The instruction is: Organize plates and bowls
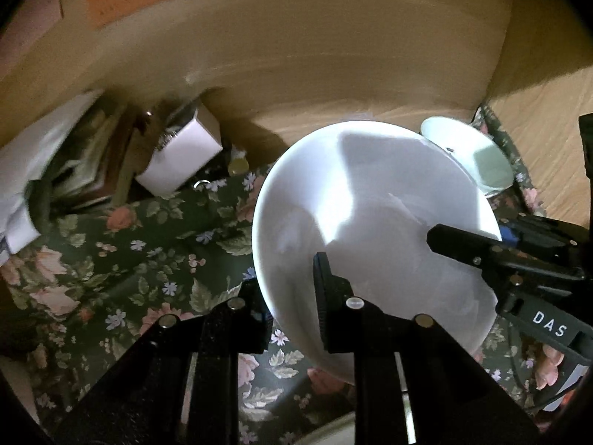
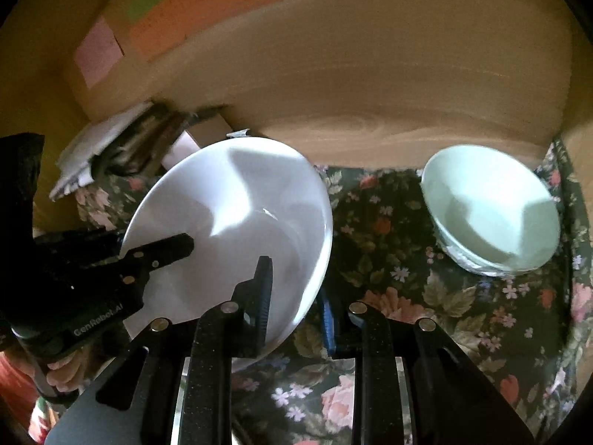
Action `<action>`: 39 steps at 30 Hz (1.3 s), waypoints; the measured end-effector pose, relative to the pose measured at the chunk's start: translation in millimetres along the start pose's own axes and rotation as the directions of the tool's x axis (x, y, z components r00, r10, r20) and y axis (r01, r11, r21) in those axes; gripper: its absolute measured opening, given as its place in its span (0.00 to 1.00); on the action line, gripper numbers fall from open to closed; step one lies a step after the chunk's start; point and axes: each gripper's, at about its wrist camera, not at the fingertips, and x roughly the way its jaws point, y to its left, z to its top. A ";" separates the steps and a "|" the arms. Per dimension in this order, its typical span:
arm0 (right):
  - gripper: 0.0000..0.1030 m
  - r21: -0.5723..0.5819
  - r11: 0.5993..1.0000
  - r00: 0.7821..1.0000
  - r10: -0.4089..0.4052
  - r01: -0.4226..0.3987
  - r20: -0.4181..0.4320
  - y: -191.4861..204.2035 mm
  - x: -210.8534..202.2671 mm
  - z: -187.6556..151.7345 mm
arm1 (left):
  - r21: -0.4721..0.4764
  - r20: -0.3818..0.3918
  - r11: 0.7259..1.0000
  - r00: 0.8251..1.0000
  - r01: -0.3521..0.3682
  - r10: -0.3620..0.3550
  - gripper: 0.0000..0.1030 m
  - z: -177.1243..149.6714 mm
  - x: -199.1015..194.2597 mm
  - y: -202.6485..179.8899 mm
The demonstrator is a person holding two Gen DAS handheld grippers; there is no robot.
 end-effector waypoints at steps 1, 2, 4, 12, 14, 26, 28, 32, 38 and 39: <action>0.20 -0.003 1.000 1.000 -0.001 0.001 0.012 2.3 -6.8 -0.7 | -0.004 0.008 1.000 1.000 0.004 -0.004 0.18 -0.7 -5.4 -0.5; 0.20 -0.005 1.000 1.000 -0.003 0.003 0.019 4.7 -9.3 -0.5 | -0.007 0.014 1.000 1.000 0.008 -0.008 0.18 -1.5 -9.6 -0.7; 0.20 -0.017 1.000 0.999 -0.009 0.009 0.036 9.6 -17.2 -2.1 | -0.010 0.029 1.000 1.000 0.011 -0.011 0.18 -2.8 -19.4 -1.3; 0.20 -0.043 0.999 0.997 -0.005 0.009 0.078 30.1 -44.1 -7.8 | -0.017 0.082 1.000 0.997 0.006 -0.004 0.18 -16.6 -59.8 -3.0; 0.20 -0.051 0.999 0.996 -0.004 0.008 0.089 36.5 -50.3 -9.8 | -0.023 0.092 1.000 0.996 0.006 -0.004 0.18 -20.0 -68.2 -4.1; 0.20 -0.093 0.996 0.992 0.019 -0.008 0.121 69.9 -76.2 -22.8 | -0.055 0.148 0.999 0.989 0.000 0.008 0.18 -50.1 -114.7 5.9; 0.20 -0.100 0.995 0.992 0.026 -0.014 0.124 75.7 -78.3 -24.6 | -0.061 0.152 0.998 0.988 -0.004 0.013 0.18 -56.2 -122.2 9.8; 0.20 -0.123 0.992 0.991 0.036 -0.020 0.131 91.1 -81.5 -30.3 | -0.075 0.163 0.997 0.986 -0.014 0.026 0.18 -65.2 -131.9 15.8; 0.20 -0.150 0.988 0.990 0.059 -0.040 0.129 112.3 -81.5 -35.8 | -0.102 0.172 0.994 0.984 -0.028 0.046 0.18 -80.0 -146.8 30.3; 0.20 -0.152 0.987 0.990 0.064 -0.044 0.127 115.3 -81.1 -36.3 | -0.108 0.171 0.994 0.984 -0.032 0.050 0.18 -82.6 -149.2 32.8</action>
